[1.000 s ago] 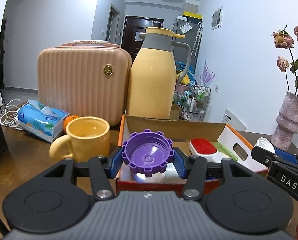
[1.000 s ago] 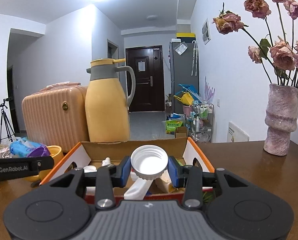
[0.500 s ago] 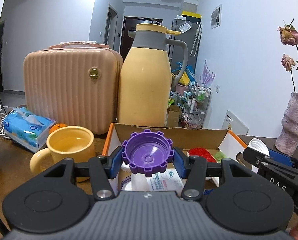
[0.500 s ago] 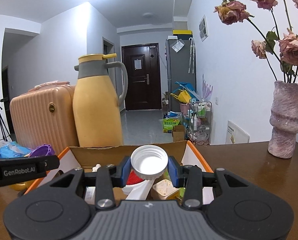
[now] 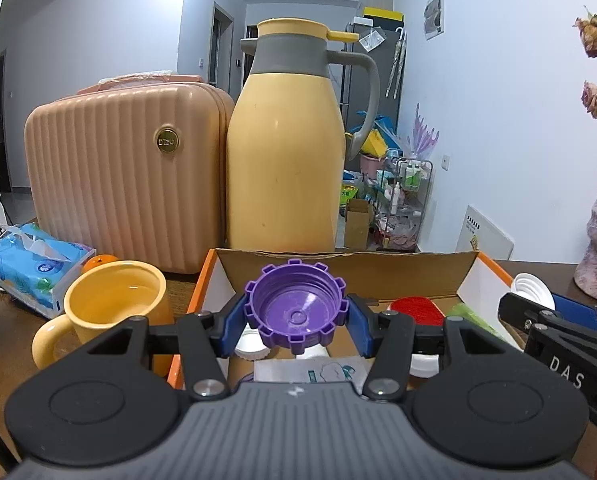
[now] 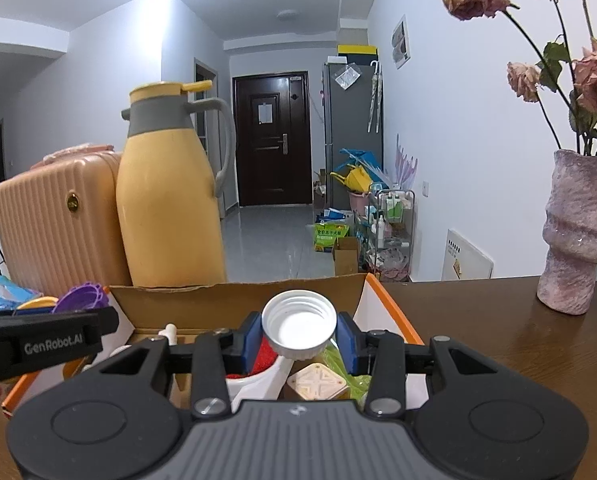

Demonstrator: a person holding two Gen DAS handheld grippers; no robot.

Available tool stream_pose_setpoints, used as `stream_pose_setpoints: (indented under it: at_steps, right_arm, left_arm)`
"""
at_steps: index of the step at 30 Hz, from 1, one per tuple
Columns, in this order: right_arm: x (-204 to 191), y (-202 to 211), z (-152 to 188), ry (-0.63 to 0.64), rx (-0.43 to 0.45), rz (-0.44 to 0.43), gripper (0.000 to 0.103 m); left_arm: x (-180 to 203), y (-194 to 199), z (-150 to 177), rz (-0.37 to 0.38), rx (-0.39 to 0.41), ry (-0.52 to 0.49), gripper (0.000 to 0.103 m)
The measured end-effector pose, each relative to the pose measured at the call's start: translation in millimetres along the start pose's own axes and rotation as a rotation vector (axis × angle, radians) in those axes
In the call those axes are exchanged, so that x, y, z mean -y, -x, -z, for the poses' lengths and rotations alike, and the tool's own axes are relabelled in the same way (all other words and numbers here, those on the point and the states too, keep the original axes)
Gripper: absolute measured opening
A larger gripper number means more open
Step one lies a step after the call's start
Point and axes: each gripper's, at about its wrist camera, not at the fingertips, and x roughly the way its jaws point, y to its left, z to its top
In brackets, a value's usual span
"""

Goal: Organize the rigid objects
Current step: 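Carry the white cap and purple cap in both grippers over the box, then open the left gripper to drop the purple cap while the right drops the white cap into the box, then move both grippers back from the box toward the tape roll and white lid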

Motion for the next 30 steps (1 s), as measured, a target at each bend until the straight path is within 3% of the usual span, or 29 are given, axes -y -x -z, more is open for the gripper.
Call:
stream_pose_setpoints:
  at_steps: [7,8,9,10,11,12,13,15,30]
  right_arm:
    - [1,-10,0,0.017,-0.026,0.015,0.039]
    - [3,-11,0,0.019,-0.039,0.022,0.04]
    - [3,-13,0,0.021,-0.051,0.025,0.048]
    - [4,-14,1,0.024,-0.064,0.031,0.066]
    - [6,-14,2,0.024,-0.064,0.042,0.075]
    - [7,-14,3,0.021,-0.057,0.055,0.089]
    - [8,-13,2,0.017,-0.052,0.066,0.095]
    - [12,-11,1,-0.001,-0.047,0.07,0.102]
    - [19,-5,-2,-0.039,-0.038,0.059,0.103]
  left_arm:
    - [-1,-12,-2,-0.017,-0.01,-0.017,0.054]
    - [-1,-14,-1,-0.015,-0.014,-0.024,0.058]
    - [-1,-15,-1,-0.014,-0.019,-0.034,0.064]
    - [-1,-16,0,-0.019,-0.023,-0.041,0.079]
    - [-2,-16,0,-0.027,-0.026,-0.044,0.09]
    - [-2,-17,1,-0.031,-0.029,-0.042,0.096]
    - [-3,-16,1,-0.043,-0.026,-0.039,0.103]
    - [-4,-16,1,-0.084,-0.014,-0.038,0.103]
    - [-9,-15,0,-0.101,-0.02,-0.017,0.103]
